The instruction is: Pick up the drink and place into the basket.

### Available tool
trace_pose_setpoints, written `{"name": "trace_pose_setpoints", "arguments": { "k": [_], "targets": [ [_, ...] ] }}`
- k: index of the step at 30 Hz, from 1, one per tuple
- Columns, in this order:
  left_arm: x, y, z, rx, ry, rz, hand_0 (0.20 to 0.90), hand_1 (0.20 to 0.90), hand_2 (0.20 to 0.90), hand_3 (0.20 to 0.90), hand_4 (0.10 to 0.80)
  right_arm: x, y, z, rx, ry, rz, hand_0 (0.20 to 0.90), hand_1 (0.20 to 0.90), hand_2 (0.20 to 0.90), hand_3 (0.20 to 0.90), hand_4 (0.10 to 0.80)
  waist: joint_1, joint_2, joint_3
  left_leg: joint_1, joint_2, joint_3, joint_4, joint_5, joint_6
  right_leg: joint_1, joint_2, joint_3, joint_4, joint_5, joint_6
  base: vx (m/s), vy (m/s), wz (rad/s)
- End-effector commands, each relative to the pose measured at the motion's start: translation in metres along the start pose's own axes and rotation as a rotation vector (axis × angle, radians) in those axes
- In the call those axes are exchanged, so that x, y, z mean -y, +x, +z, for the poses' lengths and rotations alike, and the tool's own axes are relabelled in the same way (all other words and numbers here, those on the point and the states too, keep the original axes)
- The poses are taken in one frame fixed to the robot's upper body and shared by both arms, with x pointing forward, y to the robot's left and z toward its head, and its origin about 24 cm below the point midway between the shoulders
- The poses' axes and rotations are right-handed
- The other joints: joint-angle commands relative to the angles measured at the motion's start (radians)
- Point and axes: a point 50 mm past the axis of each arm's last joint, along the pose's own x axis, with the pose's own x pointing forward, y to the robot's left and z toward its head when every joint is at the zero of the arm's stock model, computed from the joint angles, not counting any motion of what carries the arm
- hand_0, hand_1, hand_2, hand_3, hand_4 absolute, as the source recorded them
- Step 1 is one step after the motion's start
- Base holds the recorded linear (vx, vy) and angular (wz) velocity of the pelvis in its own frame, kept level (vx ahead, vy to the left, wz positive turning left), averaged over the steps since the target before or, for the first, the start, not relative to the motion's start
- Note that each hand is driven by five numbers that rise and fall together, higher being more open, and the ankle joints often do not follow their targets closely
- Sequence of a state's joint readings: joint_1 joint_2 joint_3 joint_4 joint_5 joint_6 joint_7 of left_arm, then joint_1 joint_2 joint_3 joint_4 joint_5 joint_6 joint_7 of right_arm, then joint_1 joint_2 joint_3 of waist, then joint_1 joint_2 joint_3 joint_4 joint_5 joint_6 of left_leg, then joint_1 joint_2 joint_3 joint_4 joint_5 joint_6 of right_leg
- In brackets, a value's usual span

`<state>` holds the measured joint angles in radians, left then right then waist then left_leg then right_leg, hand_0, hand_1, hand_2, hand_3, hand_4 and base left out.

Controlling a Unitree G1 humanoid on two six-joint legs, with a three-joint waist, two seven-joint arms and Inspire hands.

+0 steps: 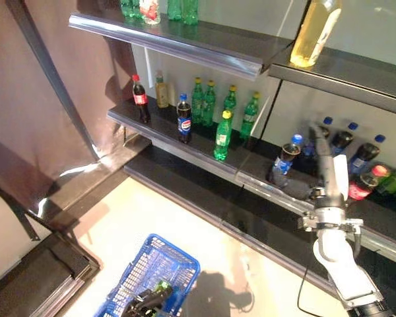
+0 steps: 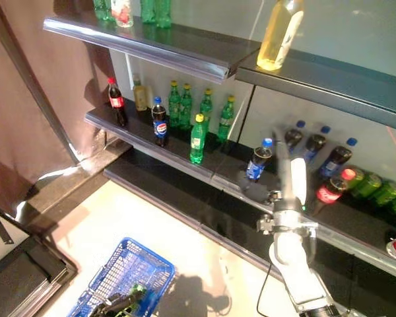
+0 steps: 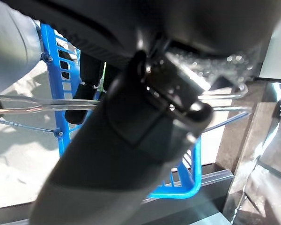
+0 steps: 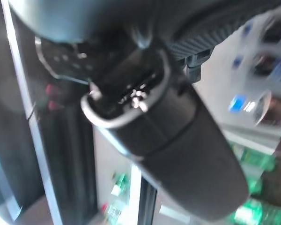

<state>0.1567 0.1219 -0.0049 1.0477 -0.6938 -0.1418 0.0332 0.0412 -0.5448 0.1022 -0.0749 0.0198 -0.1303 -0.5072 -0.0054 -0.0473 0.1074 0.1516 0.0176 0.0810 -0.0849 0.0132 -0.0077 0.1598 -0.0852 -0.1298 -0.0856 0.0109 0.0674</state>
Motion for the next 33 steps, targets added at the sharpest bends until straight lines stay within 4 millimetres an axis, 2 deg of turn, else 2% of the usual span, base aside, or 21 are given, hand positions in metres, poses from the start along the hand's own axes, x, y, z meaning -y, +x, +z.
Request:
{"name": "trace_pose_setpoints", "arguments": {
  "k": [1,4,5,8,10,11,18,25,30,33],
  "targets": [
    [-0.017,-0.003,0.003,0.055,0.096,0.019,0.300,0.300,0.300,0.200,0.100,0.023,0.032,0.039,0.182,0.080,-0.124,0.900,0.900,0.900,0.900,0.800,0.038,0.007,0.022,-0.041,0.036,0.059,0.184,-0.100,-0.040,-0.039,-0.027,-0.047,0.126,-0.045,0.022,0.018,-0.027,-0.06],
    [-0.015,-0.002,0.007,0.065,0.104,0.009,0.300,0.300,0.300,0.200,0.100,0.027,0.036,0.041,0.189,0.097,-0.162,0.900,0.900,0.900,0.900,0.800,0.042,0.005,0.044,-0.077,0.037,0.067,0.245,-0.111,-0.043,-0.056,-0.030,-0.061,0.164,-0.056,0.012,-0.035,-0.015,0.13],
    [-0.006,0.002,0.021,0.094,0.117,-0.017,0.300,0.300,0.300,0.200,0.100,0.032,0.047,0.047,0.218,0.132,-0.264,0.900,0.900,0.900,0.900,0.800,0.050,0.006,0.095,-0.151,0.038,0.070,0.331,-0.126,-0.040,-0.110,-0.036,-0.078,0.244,-0.077,-0.006,-0.114,-0.023,0.49],
    [0.007,0.007,0.039,0.134,0.132,-0.046,0.300,0.300,0.300,0.200,0.100,0.033,0.064,0.065,0.286,0.182,-0.397,0.900,0.900,0.900,0.900,0.800,0.064,0.013,0.153,-0.227,0.025,0.041,0.362,-0.124,-0.027,-0.190,-0.037,-0.082,0.312,-0.096,-0.018,-0.185,-0.007,0.35],
    [0.011,0.008,0.045,0.151,0.129,-0.054,0.300,0.300,0.300,0.200,0.100,0.032,0.070,0.072,0.305,0.206,-0.426,0.900,0.900,0.900,0.900,0.800,0.066,0.015,0.174,-0.254,0.020,0.030,0.375,-0.123,-0.023,-0.219,-0.037,-0.080,0.331,-0.098,-0.021,-0.199,0.001,-0.02],
    [0.018,0.010,0.056,0.182,0.120,-0.071,0.300,0.300,0.300,0.200,0.100,0.029,0.077,0.084,0.331,0.246,-0.453,0.900,0.900,0.900,0.900,0.800,0.070,0.018,0.212,-0.302,0.012,0.014,0.402,-0.121,-0.019,-0.263,-0.038,-0.078,0.357,-0.097,-0.026,-0.224,0.010,-0.02],
    [0.054,0.009,0.083,0.294,0.067,-0.190,0.300,0.300,0.300,0.200,0.100,0.028,0.101,0.123,0.421,0.339,-0.503,0.900,0.900,0.900,0.900,0.800,0.077,0.058,0.329,-0.454,-0.013,-0.019,0.485,-0.108,-0.014,-0.405,-0.042,-0.067,0.433,-0.097,-0.043,-0.162,0.062,-0.05],
    [0.084,0.005,0.101,0.366,0.048,-0.285,0.300,0.300,0.300,0.200,0.100,0.045,0.119,0.155,0.467,0.453,-0.713,0.900,0.900,0.900,0.900,0.800,0.083,0.091,0.407,-0.554,-0.026,-0.019,0.510,-0.089,-0.005,-0.513,-0.042,-0.060,0.469,-0.085,-0.042,-0.108,0.032,-0.02],
    [0.090,0.005,0.106,0.367,0.036,-0.294,0.300,0.300,0.300,0.200,0.100,0.051,0.123,0.169,0.463,0.527,-0.793,0.900,0.900,0.900,0.900,0.800,0.073,0.105,0.413,-0.604,-0.028,-0.008,0.518,-0.085,-0.001,-0.570,-0.037,-0.041,0.471,-0.075,-0.038,-0.022,0.029,-0.12],
    [0.093,0.004,0.106,0.370,0.026,-0.296,0.300,0.300,0.300,0.200,0.100,0.051,0.123,0.172,0.448,0.553,-0.801,0.900,0.900,0.900,0.900,0.800,0.065,0.110,0.413,-0.621,-0.028,-0.001,0.521,-0.083,-0.002,-0.590,-0.036,-0.030,0.472,-0.072,-0.038,0.023,0.017,-0.07]
  ]
}}
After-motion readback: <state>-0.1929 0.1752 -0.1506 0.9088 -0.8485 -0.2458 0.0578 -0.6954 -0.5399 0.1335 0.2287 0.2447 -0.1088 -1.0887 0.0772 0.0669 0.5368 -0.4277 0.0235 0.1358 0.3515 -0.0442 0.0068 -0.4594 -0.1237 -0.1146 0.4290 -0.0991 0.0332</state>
